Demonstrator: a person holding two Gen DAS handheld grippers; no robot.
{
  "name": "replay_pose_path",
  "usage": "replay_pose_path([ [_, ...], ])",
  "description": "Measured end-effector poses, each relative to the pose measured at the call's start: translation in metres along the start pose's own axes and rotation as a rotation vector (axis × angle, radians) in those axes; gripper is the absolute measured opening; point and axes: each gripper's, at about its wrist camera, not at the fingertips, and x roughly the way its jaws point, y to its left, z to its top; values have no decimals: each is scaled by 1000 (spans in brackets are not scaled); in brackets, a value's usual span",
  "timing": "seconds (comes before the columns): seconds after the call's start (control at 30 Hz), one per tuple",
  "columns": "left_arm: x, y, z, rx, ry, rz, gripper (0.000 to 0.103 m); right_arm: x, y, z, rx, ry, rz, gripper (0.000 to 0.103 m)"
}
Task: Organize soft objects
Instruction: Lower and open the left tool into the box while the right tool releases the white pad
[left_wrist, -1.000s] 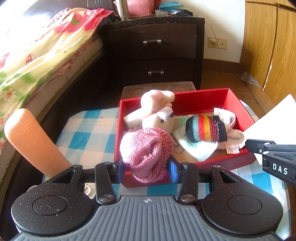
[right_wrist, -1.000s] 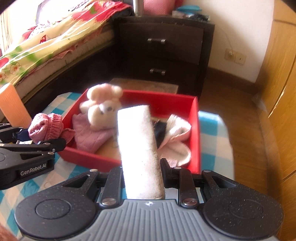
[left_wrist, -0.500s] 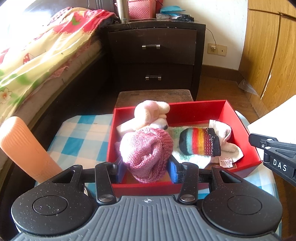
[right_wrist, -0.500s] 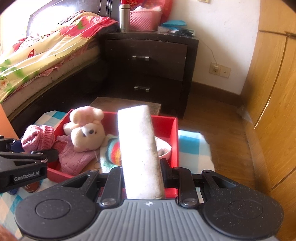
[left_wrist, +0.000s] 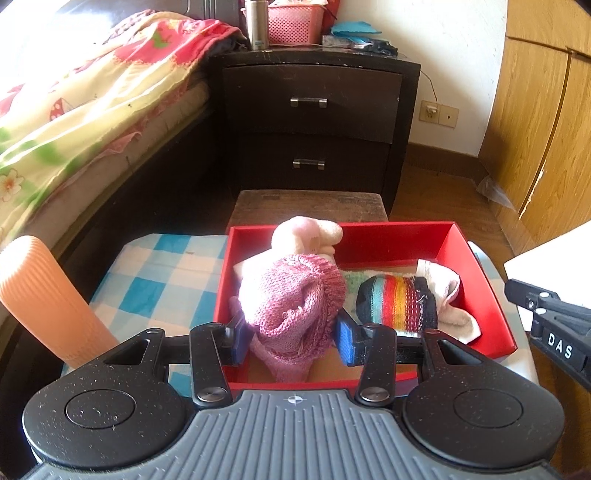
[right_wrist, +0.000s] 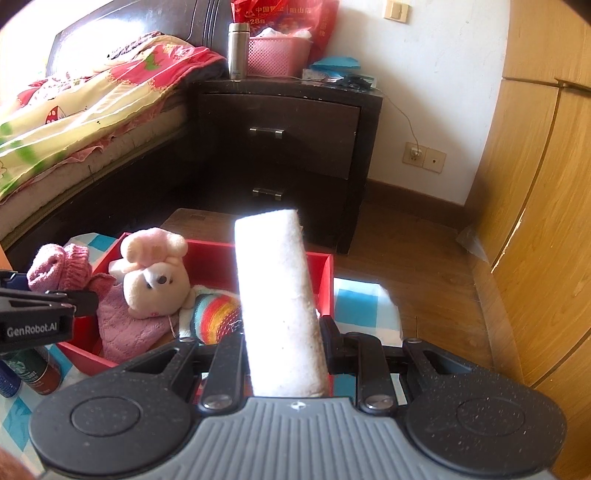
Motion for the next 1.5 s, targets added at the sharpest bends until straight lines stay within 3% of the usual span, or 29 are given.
replay_pose_path([
  [0.7,-2,26,15,-139,8,-101,46,1,-3,0,12,-7,-1,2],
  [1.5,30,8,30,-101,11,-68,46,26,0,24,32,-81,-54,2],
])
